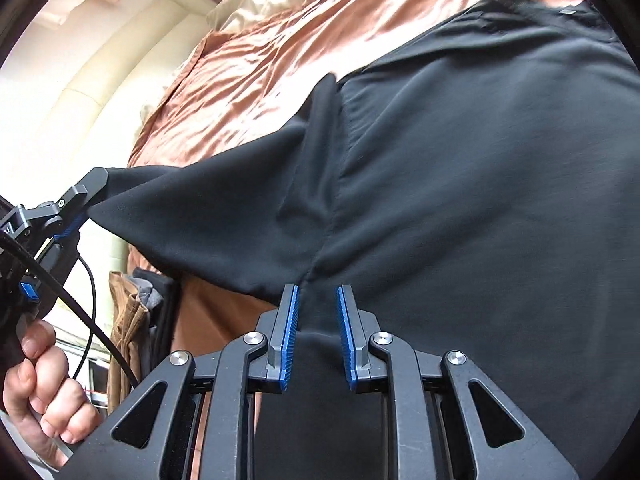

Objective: Fold small clothes

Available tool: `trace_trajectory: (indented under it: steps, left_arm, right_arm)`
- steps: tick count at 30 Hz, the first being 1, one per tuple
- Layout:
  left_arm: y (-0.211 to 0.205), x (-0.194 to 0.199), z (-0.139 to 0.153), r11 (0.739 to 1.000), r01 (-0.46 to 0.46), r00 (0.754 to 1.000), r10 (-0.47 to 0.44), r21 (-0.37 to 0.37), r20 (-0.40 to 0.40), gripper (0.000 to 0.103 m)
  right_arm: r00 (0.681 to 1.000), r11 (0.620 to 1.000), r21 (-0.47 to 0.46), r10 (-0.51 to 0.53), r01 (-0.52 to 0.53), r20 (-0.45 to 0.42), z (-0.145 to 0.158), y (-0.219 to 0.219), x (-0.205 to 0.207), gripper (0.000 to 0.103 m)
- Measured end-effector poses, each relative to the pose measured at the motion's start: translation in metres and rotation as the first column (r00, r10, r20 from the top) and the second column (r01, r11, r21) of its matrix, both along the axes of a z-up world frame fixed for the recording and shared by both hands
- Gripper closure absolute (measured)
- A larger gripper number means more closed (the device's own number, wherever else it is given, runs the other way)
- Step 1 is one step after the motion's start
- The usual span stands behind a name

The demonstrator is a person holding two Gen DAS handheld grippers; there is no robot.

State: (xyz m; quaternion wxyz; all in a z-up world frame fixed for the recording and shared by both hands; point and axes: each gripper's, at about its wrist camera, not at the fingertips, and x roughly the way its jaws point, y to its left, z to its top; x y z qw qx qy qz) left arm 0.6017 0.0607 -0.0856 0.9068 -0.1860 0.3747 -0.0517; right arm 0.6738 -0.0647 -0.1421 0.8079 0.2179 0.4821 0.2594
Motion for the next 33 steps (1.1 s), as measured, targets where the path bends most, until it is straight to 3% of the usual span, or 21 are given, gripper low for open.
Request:
trace_trajectory:
  steps: [1, 5, 6, 12, 17, 20, 22, 25, 28, 30, 33]
  left_arm:
    - [-0.007, 0.0, 0.002, 1.0, 0.014, 1.0, -0.014, -0.004, 0.004, 0.097]
    - [-0.036, -0.002, 0.01, 0.997, 0.07, 0.997, -0.07, -0.022, 0.013, 0.097]
    - [-0.045, -0.003, 0.011, 0.995, 0.091, 0.996, -0.09, -0.029, 0.016, 0.097]
    - [-0.084, -0.006, 0.008, 0.983, 0.177, 0.984, -0.177, -0.041, 0.01, 0.097]
    - [-0.106, -0.007, -0.007, 0.972, 0.229, 0.972, -0.232, -0.059, -0.04, 0.095]
    - [-0.106, -0.014, -0.018, 0.964, 0.252, 0.962, -0.26, -0.091, -0.09, 0.084]
    - [-0.101, -0.022, -0.022, 0.961, 0.252, 0.959, -0.265, -0.115, -0.105, 0.066]
    - [-0.09, -0.037, -0.02, 0.965, 0.239, 0.962, -0.251, -0.11, -0.11, 0.053]
    - [-0.074, -0.05, -0.016, 0.97, 0.228, 0.966, -0.236, -0.088, -0.108, 0.046]
    - [-0.059, -0.056, -0.015, 0.97, 0.216, 0.968, -0.227, -0.108, -0.109, 0.045]
    - [-0.036, -0.062, -0.017, 0.985, 0.157, 0.979, -0.164, -0.07, -0.12, 0.045]
  right_arm:
    - [1.0, 1.0, -0.011, -0.006, 0.006, 0.004, 0.0, -0.005, -0.001, 0.078]
    - [0.999, 0.999, -0.019, -0.043, 0.043, 0.007, 0.004, -0.018, -0.005, 0.051]
    - [0.998, 0.998, -0.023, -0.055, 0.055, 0.013, 0.004, -0.023, -0.006, 0.05]
    - [0.994, 0.994, -0.011, -0.106, 0.106, 0.018, 0.015, -0.048, -0.021, 0.05]
    - [0.99, 0.989, -0.033, -0.142, 0.142, 0.013, 0.026, -0.061, -0.041, 0.05]
    - [0.989, 0.988, -0.04, -0.147, 0.148, 0.022, 0.034, -0.058, -0.046, 0.05]
    - [0.988, 0.988, -0.046, -0.148, 0.149, 0.035, 0.041, -0.055, -0.052, 0.05]
    - [0.989, 0.988, -0.049, -0.142, 0.145, 0.05, 0.048, -0.051, -0.056, 0.05]
    - [0.989, 0.989, -0.053, -0.136, 0.139, 0.064, 0.056, -0.042, -0.059, 0.05]
    - [0.989, 0.989, -0.063, -0.126, 0.131, 0.072, 0.058, -0.034, -0.06, 0.05]
    - [0.991, 0.99, -0.079, -0.109, 0.115, 0.077, 0.059, -0.027, -0.06, 0.05]
